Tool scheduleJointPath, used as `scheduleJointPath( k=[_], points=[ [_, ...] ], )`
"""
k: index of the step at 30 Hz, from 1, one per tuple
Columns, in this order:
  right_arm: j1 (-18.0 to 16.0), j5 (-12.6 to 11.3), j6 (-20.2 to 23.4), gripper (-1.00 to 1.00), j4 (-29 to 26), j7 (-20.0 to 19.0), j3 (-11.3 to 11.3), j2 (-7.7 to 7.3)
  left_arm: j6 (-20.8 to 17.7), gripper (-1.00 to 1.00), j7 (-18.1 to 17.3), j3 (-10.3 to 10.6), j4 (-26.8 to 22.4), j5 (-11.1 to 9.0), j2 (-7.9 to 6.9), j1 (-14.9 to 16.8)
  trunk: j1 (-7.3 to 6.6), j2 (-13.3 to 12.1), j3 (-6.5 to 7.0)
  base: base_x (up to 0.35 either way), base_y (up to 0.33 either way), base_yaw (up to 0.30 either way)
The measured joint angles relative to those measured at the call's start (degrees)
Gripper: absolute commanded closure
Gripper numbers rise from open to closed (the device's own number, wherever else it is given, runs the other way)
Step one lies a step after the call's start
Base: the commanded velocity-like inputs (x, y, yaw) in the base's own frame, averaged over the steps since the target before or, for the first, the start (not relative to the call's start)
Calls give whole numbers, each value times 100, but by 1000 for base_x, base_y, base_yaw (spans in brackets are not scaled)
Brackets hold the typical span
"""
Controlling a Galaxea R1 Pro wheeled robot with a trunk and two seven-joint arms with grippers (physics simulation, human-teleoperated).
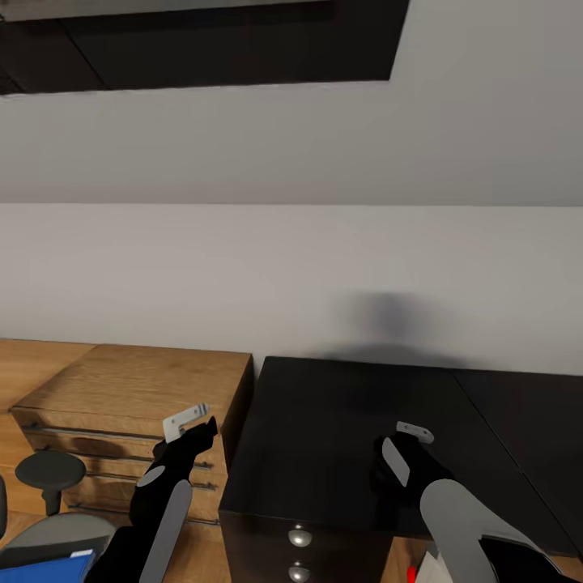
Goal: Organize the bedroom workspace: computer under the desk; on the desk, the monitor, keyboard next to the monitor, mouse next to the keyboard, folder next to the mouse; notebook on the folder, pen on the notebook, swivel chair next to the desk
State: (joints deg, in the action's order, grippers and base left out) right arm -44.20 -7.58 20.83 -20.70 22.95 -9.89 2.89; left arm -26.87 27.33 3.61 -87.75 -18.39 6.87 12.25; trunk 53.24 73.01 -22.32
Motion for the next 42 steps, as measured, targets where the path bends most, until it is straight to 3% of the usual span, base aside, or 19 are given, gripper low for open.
scheduleJointPath(
  k=[11,14,24,28,33,42],
  points=[
    [2,-8,2,100,9,-9,3,15,0,-100,0,0,0,6,2,0,0,0,0,0,0,269],
    [0,12,-1,100,12,-10,16,102,0,-100,0,0,0,8,0,0,0,0,0,0,0,274],
    [5,4,3,100,50,-20,479,141,0,-100,0,0,0,7,-1,0,0,0,0,0,0,274],
    [8,16,2,100,55,-26,573,272,0,-100,0,0,0,6,1,0,0,0,0,0,0,274],
    [9,77,-1,100,61,-34,963,382,4,-100,8,0,0,7,-1,0,0,0,0,0,0,274],
    [9,86,1,100,62,-36,1031,396,3,-100,9,0,0,8,-1,0,0,0,0,0,0,273]
  ],
)
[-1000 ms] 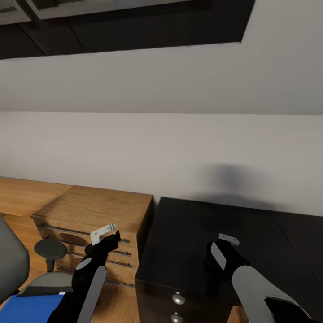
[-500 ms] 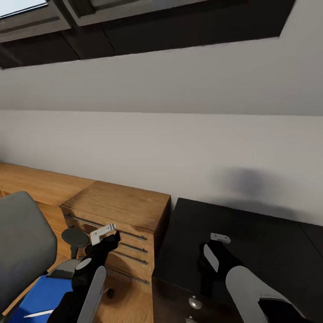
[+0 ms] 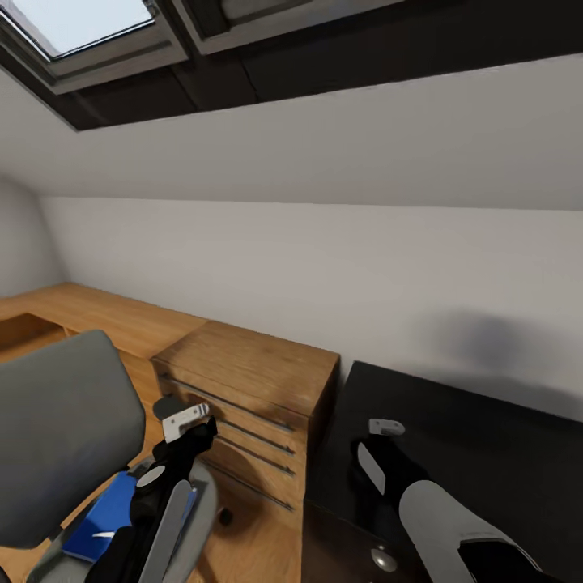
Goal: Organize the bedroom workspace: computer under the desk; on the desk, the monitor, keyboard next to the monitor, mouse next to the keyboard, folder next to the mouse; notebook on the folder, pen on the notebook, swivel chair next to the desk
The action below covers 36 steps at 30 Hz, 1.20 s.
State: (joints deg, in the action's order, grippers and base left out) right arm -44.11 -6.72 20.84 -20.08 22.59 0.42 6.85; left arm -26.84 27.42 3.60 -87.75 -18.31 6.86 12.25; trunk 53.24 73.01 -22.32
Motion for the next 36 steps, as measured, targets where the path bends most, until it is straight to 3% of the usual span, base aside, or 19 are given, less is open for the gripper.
scheduleJointPath(
  k=[36],
  points=[
    [1,10,17,100,6,-13,7,-62,5,-100,1,2,3,1,0,1,0,0,0,0,0,23]
  ],
)
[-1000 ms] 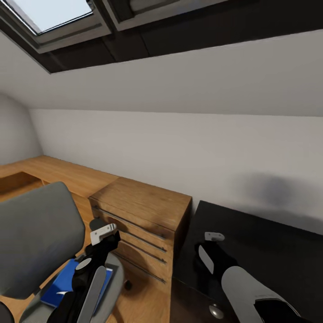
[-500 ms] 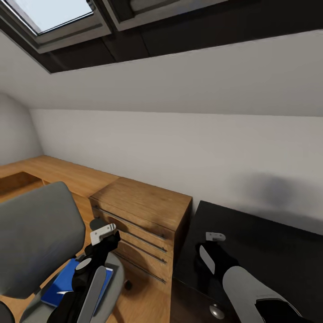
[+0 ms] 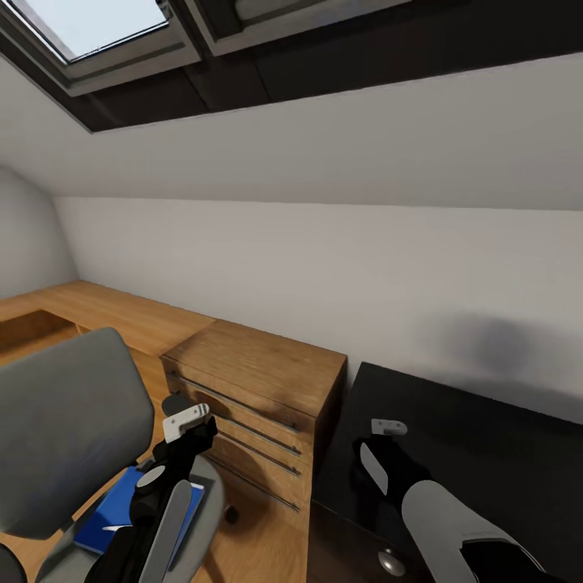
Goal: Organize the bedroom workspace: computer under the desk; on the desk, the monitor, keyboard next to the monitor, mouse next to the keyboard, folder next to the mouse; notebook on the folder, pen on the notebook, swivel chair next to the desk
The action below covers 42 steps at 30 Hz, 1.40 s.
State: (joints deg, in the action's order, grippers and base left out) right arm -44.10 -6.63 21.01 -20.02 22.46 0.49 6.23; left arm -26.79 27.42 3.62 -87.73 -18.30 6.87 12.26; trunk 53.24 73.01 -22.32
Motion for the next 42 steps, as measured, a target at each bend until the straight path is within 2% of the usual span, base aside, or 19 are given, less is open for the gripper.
scheduleJointPath(
  k=[6,9,12,16,19,24,40,41,42],
  points=[
    [0,2,-5,100,-7,-20,18,0,-1,-100,0,0,0,0,0,0,0,0,0,0,0,0],
    [4,9,-10,100,-8,-28,102,6,-1,-100,0,0,0,0,0,0,0,0,0,0,0,0],
    [8,9,-17,100,-8,-55,285,9,-2,-100,0,0,0,0,0,0,0,0,0,0,0,0],
    [9,26,-21,100,-5,-441,364,1,0,-100,0,0,0,0,0,0,0,0,0,0,0,0],
    [9,99,-23,100,-3,-575,403,-2,-1,-100,0,0,0,0,0,0,0,0,0,0,0,0],
    [9,231,-27,100,-1,-642,431,-4,0,-100,0,0,0,0,0,0,0,0,0,0,0,0],
    [9,256,-27,100,-9,-792,448,-4,-1,-100,0,0,0,0,0,0,0,0,0,0,0,0],
    [9,256,-27,-100,-9,-797,448,-4,-1,-100,0,0,0,0,0,0,0,0,0,0,0,0],
    [9,256,-27,-100,-9,-800,448,-4,0,-100,0,-2,0,0,0,0,0,0,0,0,0,0]
  ],
)
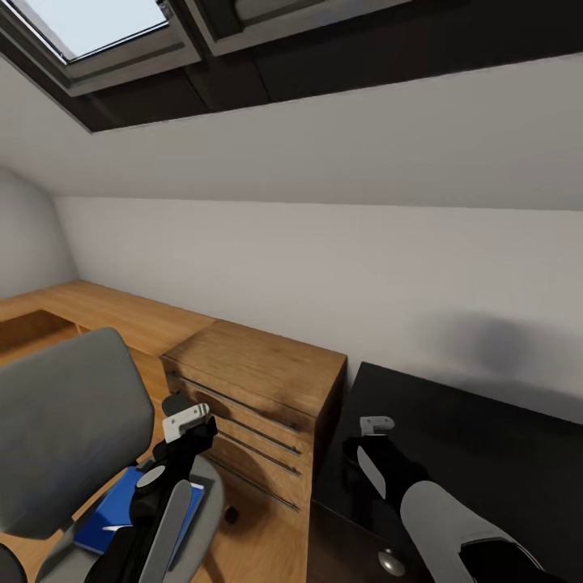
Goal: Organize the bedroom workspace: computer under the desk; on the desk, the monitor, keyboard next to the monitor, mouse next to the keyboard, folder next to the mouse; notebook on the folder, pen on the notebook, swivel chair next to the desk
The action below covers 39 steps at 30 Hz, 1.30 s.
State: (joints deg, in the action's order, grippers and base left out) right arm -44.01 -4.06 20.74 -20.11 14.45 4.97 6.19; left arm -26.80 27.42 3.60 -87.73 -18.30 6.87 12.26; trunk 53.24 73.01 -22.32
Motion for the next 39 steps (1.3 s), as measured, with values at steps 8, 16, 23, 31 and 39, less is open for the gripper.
scheduleJointPath(
  k=[8,16,23,31,39],
  points=[
    [0,1,2,-100,-4,-17,0,0,2,-100,0,2,0,0,0,0,0,0,0,0,0,0],
    [0,8,1,-100,-42,-17,0,0,0,-100,-1,2,0,5,0,0,-175,-320,143,0,0,0],
    [0,9,0,-100,-63,-13,0,0,1,-100,0,2,0,8,0,1,-329,-601,269,0,0,0],
    [0,10,0,-100,-225,-9,0,1,2,-100,0,2,4,9,0,0,-505,-922,413,0,0,0],
    [43,6,23,-100,-672,-7,4,5,4,-100,0,2,8,11,0,0,-681,-1243,557,0,0,0]
  ],
)
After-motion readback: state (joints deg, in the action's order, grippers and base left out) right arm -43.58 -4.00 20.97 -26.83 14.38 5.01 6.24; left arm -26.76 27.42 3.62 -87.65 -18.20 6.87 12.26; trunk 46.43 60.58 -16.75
